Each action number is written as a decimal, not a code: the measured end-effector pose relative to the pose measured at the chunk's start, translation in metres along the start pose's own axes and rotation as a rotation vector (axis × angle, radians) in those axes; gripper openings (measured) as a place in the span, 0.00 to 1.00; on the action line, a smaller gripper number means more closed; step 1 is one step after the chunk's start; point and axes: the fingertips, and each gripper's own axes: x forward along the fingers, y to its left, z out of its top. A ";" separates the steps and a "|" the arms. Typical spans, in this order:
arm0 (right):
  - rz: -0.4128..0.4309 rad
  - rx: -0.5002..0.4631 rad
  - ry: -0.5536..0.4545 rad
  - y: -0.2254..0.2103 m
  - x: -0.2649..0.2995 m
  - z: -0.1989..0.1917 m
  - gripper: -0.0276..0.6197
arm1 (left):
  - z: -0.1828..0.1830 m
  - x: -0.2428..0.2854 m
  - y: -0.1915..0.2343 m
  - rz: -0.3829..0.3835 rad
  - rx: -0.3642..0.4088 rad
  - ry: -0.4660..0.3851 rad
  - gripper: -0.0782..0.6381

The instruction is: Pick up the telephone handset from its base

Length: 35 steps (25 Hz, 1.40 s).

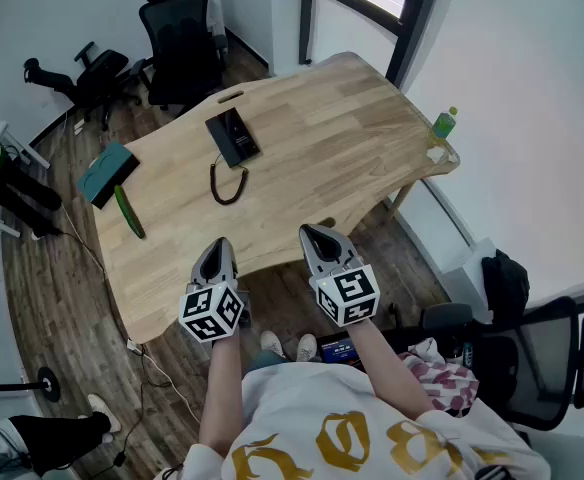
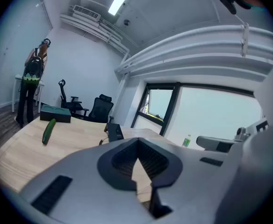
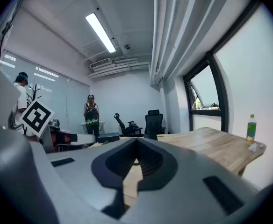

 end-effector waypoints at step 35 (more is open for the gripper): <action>0.015 0.054 0.125 -0.063 0.083 -0.023 0.05 | 0.016 0.089 0.024 -0.080 -0.008 0.030 0.12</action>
